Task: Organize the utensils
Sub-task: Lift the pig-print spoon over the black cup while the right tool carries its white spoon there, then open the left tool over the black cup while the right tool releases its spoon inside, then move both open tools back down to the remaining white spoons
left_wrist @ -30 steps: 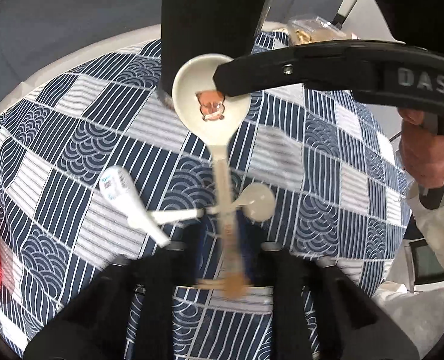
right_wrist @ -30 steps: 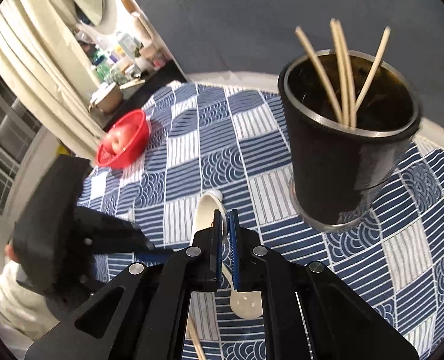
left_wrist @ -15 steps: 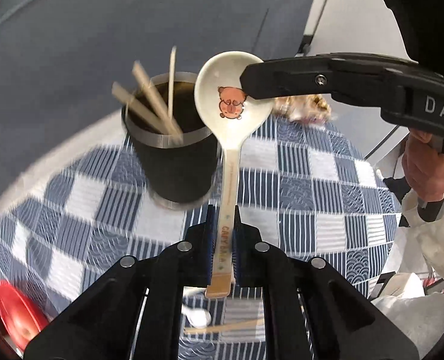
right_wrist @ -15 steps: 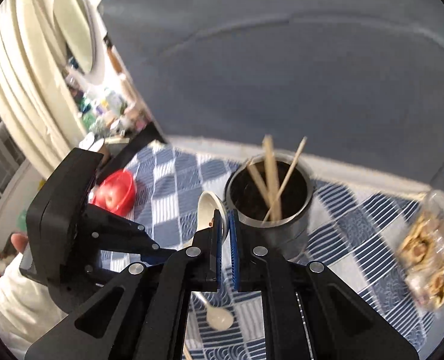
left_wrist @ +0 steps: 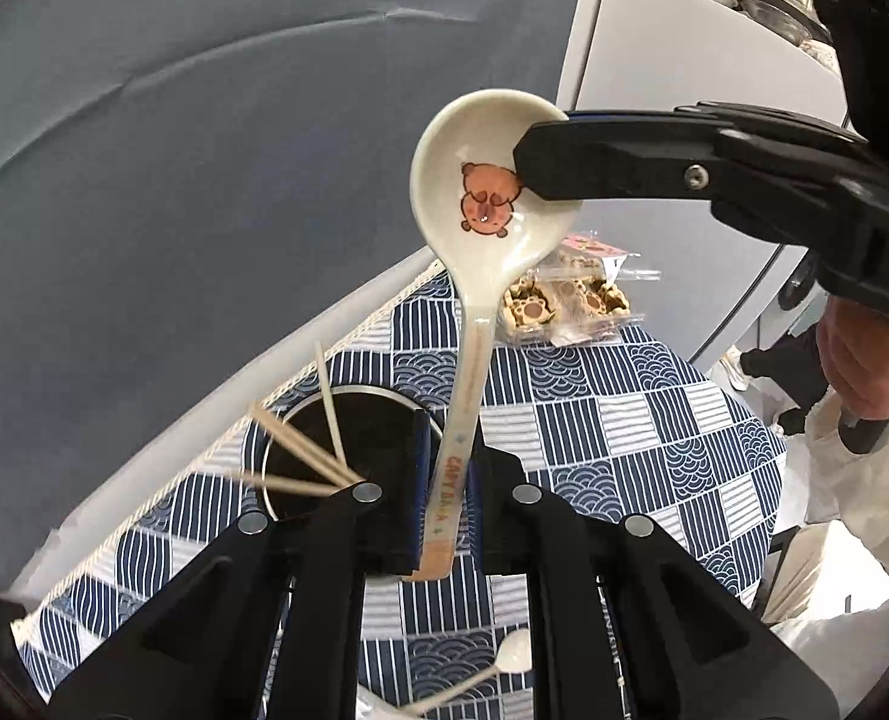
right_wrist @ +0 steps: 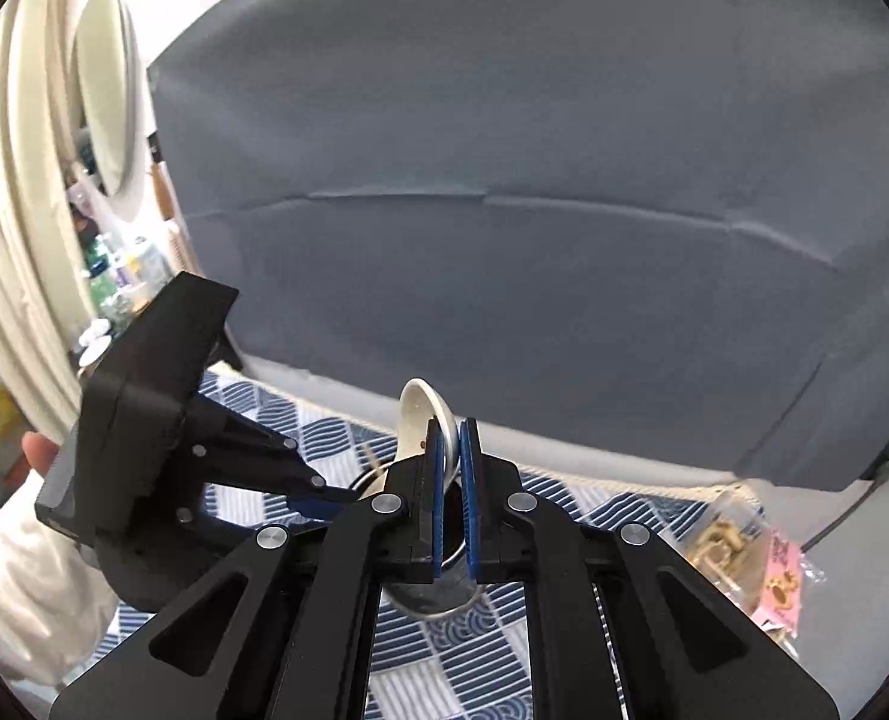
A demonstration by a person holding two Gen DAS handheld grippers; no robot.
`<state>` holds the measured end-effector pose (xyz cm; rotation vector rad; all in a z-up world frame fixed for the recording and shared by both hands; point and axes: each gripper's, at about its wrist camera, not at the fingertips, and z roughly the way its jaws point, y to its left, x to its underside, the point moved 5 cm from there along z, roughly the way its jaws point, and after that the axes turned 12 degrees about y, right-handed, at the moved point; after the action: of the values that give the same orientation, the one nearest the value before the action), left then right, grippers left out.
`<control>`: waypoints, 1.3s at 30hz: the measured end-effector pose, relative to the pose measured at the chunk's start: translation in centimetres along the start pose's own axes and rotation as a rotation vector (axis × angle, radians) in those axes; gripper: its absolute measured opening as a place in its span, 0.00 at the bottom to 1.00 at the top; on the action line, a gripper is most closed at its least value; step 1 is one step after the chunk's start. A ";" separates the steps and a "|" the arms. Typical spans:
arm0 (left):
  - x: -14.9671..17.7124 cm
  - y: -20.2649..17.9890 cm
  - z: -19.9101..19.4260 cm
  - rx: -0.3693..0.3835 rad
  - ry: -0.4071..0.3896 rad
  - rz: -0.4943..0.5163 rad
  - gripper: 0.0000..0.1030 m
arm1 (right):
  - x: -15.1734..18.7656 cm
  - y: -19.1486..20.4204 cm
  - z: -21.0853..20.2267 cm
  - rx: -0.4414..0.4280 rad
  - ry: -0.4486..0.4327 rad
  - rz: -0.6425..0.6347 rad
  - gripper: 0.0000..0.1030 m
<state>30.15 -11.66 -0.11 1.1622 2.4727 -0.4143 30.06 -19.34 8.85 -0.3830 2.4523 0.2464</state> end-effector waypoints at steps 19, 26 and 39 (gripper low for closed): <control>7.8 4.9 0.0 -0.086 -0.006 -0.228 0.94 | 3.8 0.2 4.2 -0.013 0.114 0.004 0.84; 11.9 5.9 -1.2 -0.172 0.041 -0.372 0.94 | 6.0 2.5 5.4 -0.072 0.168 -0.068 0.85; 17.0 3.9 -2.9 -0.275 0.085 -0.529 0.94 | 10.4 4.8 6.7 -0.139 0.245 -0.204 0.85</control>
<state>22.62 3.28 -5.65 0.4180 2.7837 -0.1519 24.43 -15.23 -2.46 -0.7590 2.6168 0.2977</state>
